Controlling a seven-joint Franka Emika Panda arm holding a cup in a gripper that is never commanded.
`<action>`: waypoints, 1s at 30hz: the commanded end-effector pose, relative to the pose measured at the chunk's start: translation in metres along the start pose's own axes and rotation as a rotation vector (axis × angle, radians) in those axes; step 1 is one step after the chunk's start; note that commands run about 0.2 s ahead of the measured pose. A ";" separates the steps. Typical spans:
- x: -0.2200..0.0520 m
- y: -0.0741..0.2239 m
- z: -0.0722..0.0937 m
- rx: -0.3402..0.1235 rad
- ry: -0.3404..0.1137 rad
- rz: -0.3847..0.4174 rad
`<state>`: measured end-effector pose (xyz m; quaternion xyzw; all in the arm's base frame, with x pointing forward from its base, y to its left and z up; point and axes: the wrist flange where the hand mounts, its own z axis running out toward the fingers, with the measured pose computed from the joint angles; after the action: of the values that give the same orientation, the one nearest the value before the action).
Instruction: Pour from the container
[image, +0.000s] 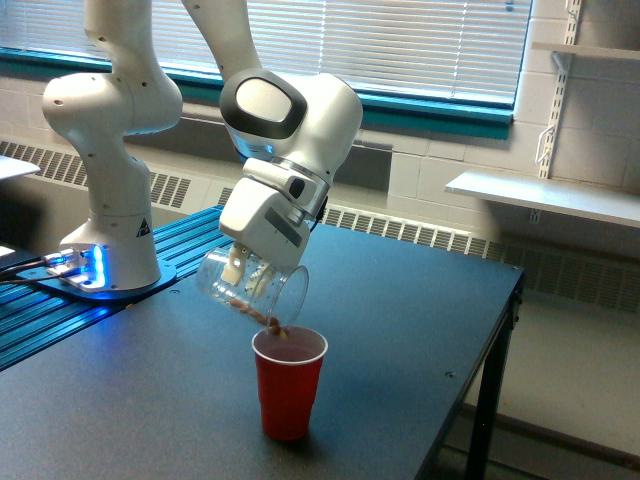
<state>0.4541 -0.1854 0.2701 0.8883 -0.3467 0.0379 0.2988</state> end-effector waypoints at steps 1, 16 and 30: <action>0.002 0.000 -0.006 -0.003 0.009 -0.023; 0.000 -0.001 -0.008 0.000 0.008 -0.038; 0.002 0.003 -0.016 0.025 0.019 -0.028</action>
<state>0.4544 -0.1831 0.2787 0.8926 -0.3372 0.0397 0.2965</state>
